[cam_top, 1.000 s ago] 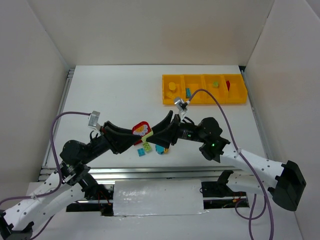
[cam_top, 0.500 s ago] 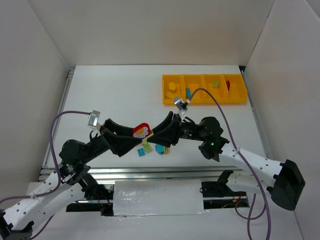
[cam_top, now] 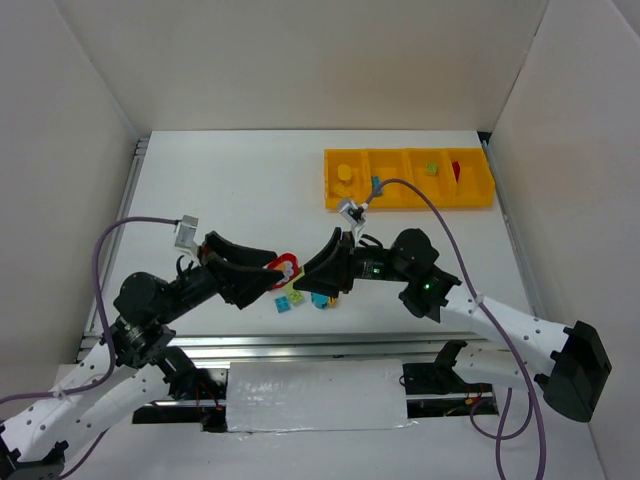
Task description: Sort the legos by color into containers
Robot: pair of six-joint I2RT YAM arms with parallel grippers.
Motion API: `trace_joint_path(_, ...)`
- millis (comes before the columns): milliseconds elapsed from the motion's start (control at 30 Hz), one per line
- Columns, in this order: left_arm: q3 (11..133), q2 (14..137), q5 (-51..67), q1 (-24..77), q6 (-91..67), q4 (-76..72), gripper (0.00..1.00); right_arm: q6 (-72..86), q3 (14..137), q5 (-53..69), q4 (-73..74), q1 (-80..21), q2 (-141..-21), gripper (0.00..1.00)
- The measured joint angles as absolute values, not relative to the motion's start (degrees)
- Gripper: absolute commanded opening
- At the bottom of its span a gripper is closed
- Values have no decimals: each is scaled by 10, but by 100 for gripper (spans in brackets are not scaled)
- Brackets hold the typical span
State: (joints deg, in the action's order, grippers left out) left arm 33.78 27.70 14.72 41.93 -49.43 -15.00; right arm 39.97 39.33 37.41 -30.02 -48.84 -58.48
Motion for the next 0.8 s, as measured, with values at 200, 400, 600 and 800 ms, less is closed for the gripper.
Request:
trace_joint_path(200, 338, 319, 165, 419, -494, -145, 77, 396, 395, 378, -284, -488, -585, 0)
trace_joint_path(400, 338, 335, 188, 419, -493, -145, 41, 393, 397, 380, -274, -488, -582, 0)
trace_joint_path(600, 344, 336, 210, 419, -479, -149, 0, 388, 407, 396, -262, -487, -578, 0)
trace_joint_path(800, 362, 329, 196, 424, -459, -101, 0, 337, 415, 468, -241, -458, -591, 0)
